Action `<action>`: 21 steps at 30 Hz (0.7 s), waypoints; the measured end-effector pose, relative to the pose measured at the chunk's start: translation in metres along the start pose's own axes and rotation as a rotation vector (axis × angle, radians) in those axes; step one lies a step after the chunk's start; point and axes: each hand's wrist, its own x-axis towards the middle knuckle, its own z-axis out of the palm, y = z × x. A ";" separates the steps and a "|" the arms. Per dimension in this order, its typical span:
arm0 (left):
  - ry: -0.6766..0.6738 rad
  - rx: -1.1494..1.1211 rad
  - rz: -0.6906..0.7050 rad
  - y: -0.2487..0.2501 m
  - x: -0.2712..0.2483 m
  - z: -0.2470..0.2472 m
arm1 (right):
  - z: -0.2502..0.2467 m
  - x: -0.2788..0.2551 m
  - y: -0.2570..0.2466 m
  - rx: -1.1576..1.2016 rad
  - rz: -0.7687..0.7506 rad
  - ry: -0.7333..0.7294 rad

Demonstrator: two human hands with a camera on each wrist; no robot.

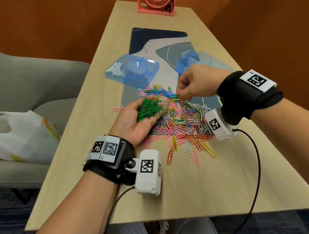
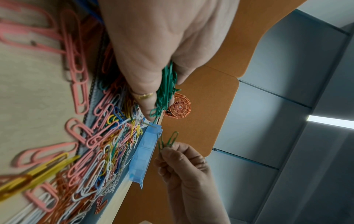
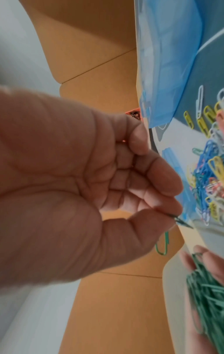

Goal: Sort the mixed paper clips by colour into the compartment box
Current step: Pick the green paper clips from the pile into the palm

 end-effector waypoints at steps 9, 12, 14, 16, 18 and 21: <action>-0.001 0.001 -0.007 0.000 -0.001 0.001 | -0.008 -0.004 -0.013 0.116 -0.074 -0.057; -0.004 -0.011 -0.005 0.000 -0.001 0.001 | -0.005 -0.004 -0.020 0.214 -0.104 -0.041; -0.012 -0.029 -0.012 0.000 -0.001 0.001 | 0.000 -0.004 -0.027 0.250 -0.128 -0.041; -0.021 -0.060 -0.025 0.000 -0.002 0.001 | 0.007 -0.004 -0.036 0.227 -0.161 -0.047; -0.025 -0.090 -0.033 0.001 -0.003 0.001 | 0.013 -0.003 -0.042 0.171 -0.188 -0.049; -0.038 -0.100 -0.033 0.001 -0.004 0.000 | 0.015 -0.002 -0.045 0.167 -0.198 -0.043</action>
